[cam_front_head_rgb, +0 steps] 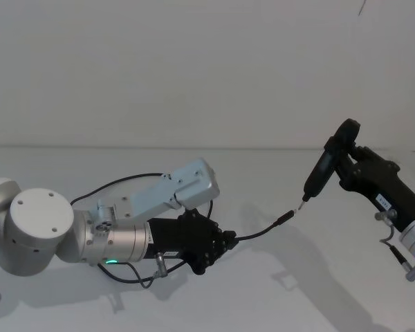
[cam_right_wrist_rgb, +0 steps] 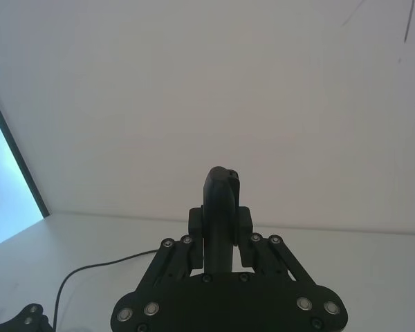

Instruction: Pick up the data cable with the one hand.

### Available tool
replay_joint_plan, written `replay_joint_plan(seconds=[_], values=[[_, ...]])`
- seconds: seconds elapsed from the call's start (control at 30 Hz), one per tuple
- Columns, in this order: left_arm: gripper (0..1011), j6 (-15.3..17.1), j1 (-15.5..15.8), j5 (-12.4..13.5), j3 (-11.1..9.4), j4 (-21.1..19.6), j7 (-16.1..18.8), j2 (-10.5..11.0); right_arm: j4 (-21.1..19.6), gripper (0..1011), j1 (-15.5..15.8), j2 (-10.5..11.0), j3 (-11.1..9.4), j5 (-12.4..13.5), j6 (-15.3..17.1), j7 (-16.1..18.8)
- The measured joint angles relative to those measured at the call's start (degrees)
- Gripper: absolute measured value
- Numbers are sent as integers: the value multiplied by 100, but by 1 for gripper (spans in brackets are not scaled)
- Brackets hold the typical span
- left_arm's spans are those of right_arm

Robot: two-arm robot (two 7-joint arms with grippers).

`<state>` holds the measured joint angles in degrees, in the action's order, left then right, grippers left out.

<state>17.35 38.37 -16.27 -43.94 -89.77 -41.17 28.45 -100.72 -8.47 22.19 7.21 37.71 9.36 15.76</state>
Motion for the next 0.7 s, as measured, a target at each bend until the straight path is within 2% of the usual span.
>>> replay_joint_plan(seconds=[0.7], values=[[36,0,-1,0,0,1,0,0,32,279,-57,62,97,164,8,-1]])
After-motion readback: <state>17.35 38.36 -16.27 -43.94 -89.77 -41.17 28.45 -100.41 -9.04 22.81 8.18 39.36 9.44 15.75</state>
